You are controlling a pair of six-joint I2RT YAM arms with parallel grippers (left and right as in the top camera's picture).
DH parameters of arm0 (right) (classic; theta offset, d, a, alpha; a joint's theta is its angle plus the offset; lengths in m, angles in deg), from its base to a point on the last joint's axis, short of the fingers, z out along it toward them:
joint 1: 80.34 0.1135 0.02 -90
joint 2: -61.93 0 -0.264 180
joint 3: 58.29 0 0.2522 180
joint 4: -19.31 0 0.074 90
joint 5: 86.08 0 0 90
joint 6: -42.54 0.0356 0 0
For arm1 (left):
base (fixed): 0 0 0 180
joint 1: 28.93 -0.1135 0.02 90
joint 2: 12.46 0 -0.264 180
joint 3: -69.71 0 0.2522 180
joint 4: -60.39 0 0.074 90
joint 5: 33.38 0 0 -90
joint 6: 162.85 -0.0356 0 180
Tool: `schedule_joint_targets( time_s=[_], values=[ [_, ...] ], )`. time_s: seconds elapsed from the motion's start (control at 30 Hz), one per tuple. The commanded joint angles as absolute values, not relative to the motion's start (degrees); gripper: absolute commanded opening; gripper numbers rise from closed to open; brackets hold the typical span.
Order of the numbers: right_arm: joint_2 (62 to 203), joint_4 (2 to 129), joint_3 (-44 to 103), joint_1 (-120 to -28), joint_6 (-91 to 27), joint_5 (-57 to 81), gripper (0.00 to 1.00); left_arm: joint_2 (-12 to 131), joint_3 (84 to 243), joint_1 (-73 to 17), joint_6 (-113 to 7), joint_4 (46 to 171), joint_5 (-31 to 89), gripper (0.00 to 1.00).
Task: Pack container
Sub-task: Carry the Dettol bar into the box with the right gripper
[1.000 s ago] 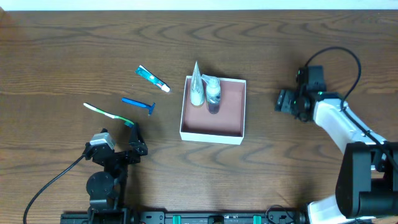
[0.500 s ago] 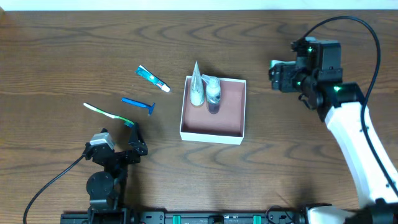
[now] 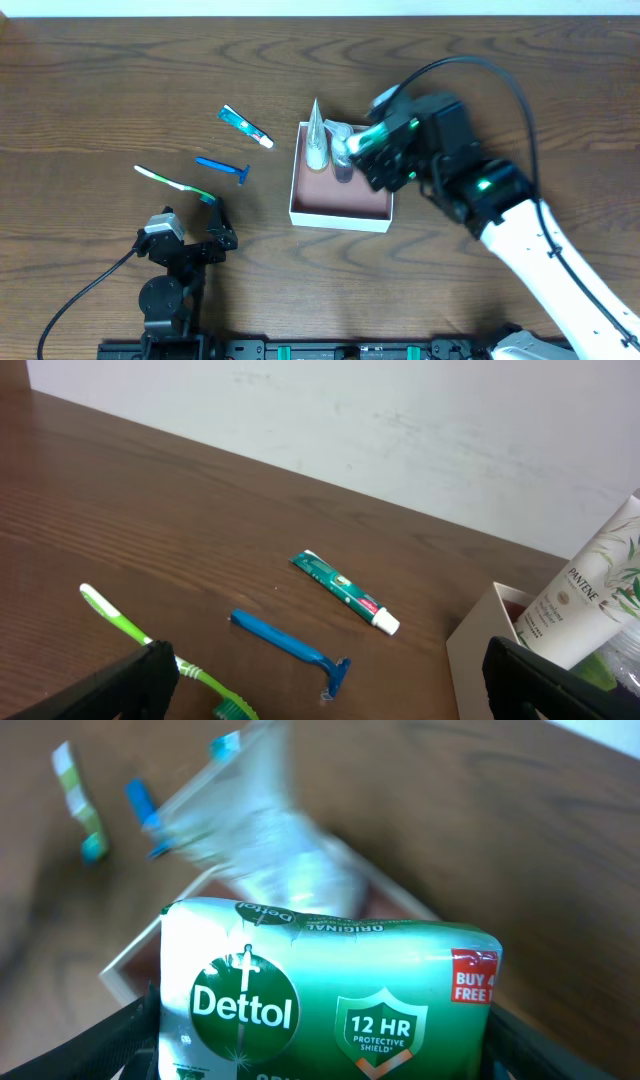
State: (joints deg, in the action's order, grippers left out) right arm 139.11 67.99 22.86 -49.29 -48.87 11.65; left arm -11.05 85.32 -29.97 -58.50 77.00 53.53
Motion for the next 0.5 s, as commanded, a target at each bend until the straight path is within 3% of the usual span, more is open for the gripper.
schedule_joint_targets(
  time_s=[0.0, 0.47],
  values=[
    [138.0, 68.7, 24.0, -44.7, -53.2, 12.1, 0.65, -11.1, 83.7, -30.3, -58.7, 77.9, 53.0, 0.98],
    [143.2, 70.3, 24.0, -39.2, -60.5, 13.8, 0.65, -11.1, 83.7, -30.3, -58.7, 77.9, 53.0, 0.98]
  ],
)
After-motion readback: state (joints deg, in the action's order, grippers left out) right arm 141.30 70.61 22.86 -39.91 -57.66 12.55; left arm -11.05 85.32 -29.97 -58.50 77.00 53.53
